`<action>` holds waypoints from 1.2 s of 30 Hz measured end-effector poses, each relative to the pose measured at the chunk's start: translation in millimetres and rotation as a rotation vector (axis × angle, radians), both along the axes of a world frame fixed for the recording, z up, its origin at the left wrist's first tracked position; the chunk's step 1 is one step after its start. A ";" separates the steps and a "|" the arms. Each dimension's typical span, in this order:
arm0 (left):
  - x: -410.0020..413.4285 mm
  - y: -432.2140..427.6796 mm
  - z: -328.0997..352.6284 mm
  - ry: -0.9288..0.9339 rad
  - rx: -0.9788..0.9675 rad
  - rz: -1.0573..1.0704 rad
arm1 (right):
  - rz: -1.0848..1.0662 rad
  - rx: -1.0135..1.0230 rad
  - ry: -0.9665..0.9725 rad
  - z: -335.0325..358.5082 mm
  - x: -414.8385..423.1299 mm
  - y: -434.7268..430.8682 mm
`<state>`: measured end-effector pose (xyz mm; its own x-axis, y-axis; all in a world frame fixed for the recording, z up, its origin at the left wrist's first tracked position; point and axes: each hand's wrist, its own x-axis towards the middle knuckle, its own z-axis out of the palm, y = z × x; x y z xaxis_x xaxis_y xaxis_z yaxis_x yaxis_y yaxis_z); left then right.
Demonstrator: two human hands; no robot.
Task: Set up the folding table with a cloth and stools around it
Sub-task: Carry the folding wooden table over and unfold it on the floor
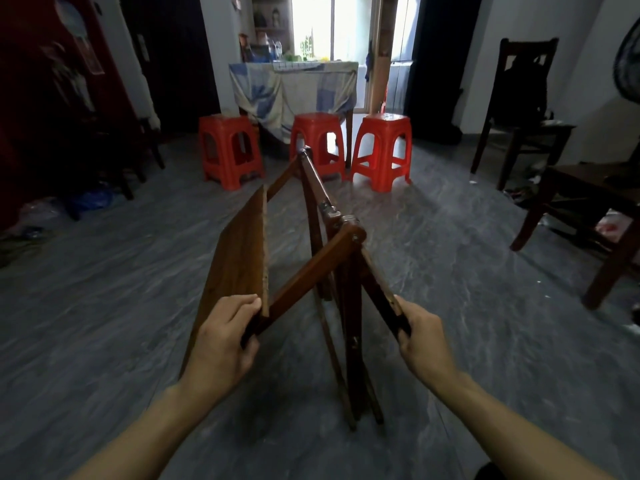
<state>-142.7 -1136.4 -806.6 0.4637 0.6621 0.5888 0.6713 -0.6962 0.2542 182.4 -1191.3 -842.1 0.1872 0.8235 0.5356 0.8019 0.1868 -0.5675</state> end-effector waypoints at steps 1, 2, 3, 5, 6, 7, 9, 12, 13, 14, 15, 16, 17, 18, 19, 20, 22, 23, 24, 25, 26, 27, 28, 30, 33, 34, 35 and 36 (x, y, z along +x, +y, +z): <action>-3.5 0.6 7.3 0.044 0.015 -0.019 | 0.007 -0.002 -0.010 3.5 1.8 0.5; -6.4 1.1 14.6 0.079 0.027 -0.033 | 0.010 -0.003 -0.018 7.4 4.3 1.8; -9.0 1.1 21.5 0.104 0.037 -0.041 | 0.010 0.001 -0.026 10.9 6.9 2.4; -13.3 -0.4 36.5 0.136 0.054 -0.045 | 0.000 0.026 -0.043 17.8 11.8 5.0; -15.4 -1.4 44.3 0.151 0.064 -0.048 | 0.004 0.028 -0.055 21.0 14.0 6.1; -17.7 -1.8 52.2 0.168 0.078 -0.049 | 0.003 0.025 -0.066 23.3 16.6 7.8; -22.9 -2.8 67.0 0.205 0.108 -0.042 | -0.012 0.020 -0.064 27.0 21.0 11.8; -30.4 -5.0 83.7 0.239 0.126 -0.030 | -0.026 0.016 -0.075 35.8 24.4 18.0; -33.1 -5.4 86.9 0.244 0.130 -0.031 | -0.014 0.019 -0.080 38.3 24.8 19.8; -35.4 -5.8 88.6 0.248 0.135 -0.033 | 0.004 0.027 -0.082 40.0 24.9 21.1; -37.2 -6.1 90.0 0.249 0.137 -0.040 | 0.022 0.027 -0.088 40.3 25.7 22.8; -39.0 -6.6 90.6 0.250 0.136 -0.049 | 0.031 0.015 -0.104 38.9 26.4 24.3; -40.6 -6.7 90.9 0.248 0.136 -0.054 | 0.034 -0.001 -0.124 35.7 27.4 26.5; -41.7 -6.6 91.1 0.244 0.138 -0.057 | 0.041 -0.020 -0.143 32.7 27.7 28.2; -42.1 -6.6 91.3 0.240 0.138 -0.057 | 0.054 -0.030 -0.161 29.2 27.9 29.4; -41.9 -6.2 91.7 0.237 0.136 -0.058 | 0.068 -0.035 -0.174 27.1 27.3 29.6; -39.0 -4.4 92.7 0.235 0.137 -0.066 | 0.087 -0.036 -0.176 27.9 26.1 26.1; -36.8 -2.9 92.8 0.237 0.137 -0.075 | 0.090 -0.028 -0.179 27.9 27.8 24.6; -34.0 -1.5 93.1 0.240 0.138 -0.084 | 0.087 -0.026 -0.183 29.2 29.9 23.0; -31.0 0.4 93.7 0.244 0.138 -0.093 | 0.083 -0.027 -0.186 29.9 33.3 23.0; -27.8 2.2 94.2 0.247 0.138 -0.104 | 0.071 -0.032 -0.188 30.9 37.2 23.3; -24.3 4.2 95.6 0.249 0.139 -0.113 | 0.062 -0.030 -0.190 32.2 41.3 23.9; -21.1 6.0 97.4 0.253 0.141 -0.117 | 0.050 -0.025 -0.191 35.8 44.6 23.5; -15.5 10.0 103.2 0.268 0.153 -0.120 | 0.028 0.001 -0.204 44.7 50.1 22.7; -13.3 18.0 111.7 0.314 0.185 -0.117 | -0.013 0.045 -0.233 63.9 57.3 20.0; -13.5 20.2 114.4 0.324 0.193 -0.118 | -0.025 0.057 -0.252 71.8 59.3 18.2; -13.7 22.3 117.4 0.328 0.196 -0.119 | -0.028 0.071 -0.271 80.4 61.4 16.2; -13.8 23.4 120.5 0.334 0.195 -0.121 | -0.032 0.086 -0.291 88.8 64.0 13.7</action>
